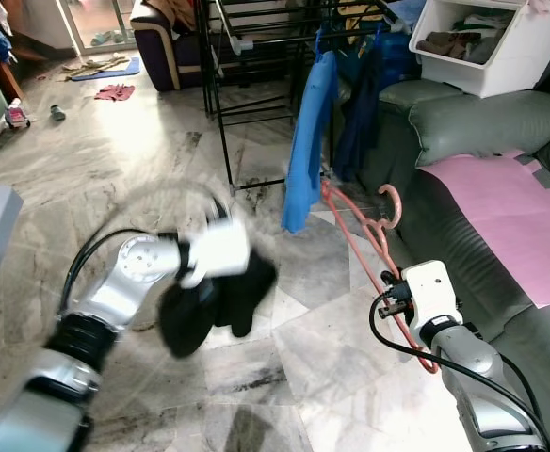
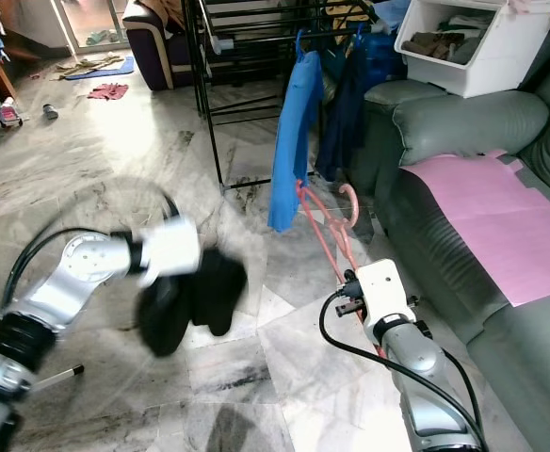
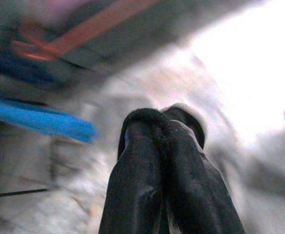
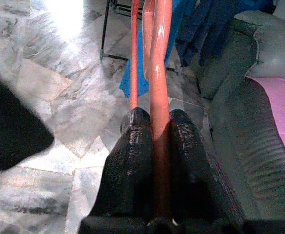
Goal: Hang hanger
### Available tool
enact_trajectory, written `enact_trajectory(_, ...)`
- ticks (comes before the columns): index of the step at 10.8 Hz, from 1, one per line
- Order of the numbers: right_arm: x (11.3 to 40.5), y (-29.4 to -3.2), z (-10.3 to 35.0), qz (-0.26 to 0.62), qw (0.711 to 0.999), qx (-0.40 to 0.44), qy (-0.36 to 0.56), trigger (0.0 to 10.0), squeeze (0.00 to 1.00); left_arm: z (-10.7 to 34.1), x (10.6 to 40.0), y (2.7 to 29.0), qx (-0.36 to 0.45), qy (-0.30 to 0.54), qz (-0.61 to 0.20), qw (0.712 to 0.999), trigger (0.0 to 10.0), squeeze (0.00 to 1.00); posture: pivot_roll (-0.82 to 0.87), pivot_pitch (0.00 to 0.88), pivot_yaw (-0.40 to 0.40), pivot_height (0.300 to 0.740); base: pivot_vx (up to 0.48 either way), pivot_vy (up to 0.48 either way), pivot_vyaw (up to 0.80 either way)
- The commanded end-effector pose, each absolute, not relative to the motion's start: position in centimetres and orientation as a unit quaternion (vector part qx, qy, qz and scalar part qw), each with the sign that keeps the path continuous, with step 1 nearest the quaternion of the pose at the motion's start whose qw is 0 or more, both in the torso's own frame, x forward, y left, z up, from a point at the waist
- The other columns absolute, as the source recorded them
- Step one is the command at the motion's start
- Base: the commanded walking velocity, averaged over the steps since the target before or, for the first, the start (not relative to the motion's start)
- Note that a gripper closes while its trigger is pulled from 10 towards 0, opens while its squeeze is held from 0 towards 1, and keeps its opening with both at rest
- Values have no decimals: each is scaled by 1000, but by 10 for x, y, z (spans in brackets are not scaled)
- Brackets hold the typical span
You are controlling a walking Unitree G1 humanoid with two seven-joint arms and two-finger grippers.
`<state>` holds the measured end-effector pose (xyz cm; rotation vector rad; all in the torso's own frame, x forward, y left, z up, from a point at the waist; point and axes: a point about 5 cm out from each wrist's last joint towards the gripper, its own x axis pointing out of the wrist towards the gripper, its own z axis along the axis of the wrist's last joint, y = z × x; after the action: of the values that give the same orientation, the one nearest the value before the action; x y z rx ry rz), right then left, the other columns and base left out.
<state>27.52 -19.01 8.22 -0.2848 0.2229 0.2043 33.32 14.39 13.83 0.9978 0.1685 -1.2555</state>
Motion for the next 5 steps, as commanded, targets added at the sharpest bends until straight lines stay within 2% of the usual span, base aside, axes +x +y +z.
enact_trajectory(1, 277, -187, 85, 111, 978, -145, 105, 10000, 0, 151, 337, 148, 478, 89, -581, 652, 10000, 0, -25, 48, 14, 740, 0, 0, 0)
enact_trajectory(2, 276, -183, 82, 120, 976, -145, 108, 10000, 0, 152, 345, 172, 577, 168, -584, 545, 10000, 0, -27, 46, 18, 740, 0, 0, 0)
enact_trajectory(3, 276, -179, 82, 126, 975, -150, 106, 10000, 0, 158, 359, 185, 664, 180, -524, 502, 10000, 0, -35, 47, 26, 740, 0, 0, 0)
enact_trajectory(4, 275, -176, 83, 129, 975, -149, 104, 10000, 0, 181, 384, 179, 743, 105, -411, 517, 10000, 0, -41, 50, 29, 740, 0, 0, 0)
enact_trajectory(5, 274, -175, 82, 130, 975, -149, 104, 10000, 0, 200, 393, 163, 743, 28, -373, 555, 10000, 0, -42, 50, 30, 740, 0, 0, 0)
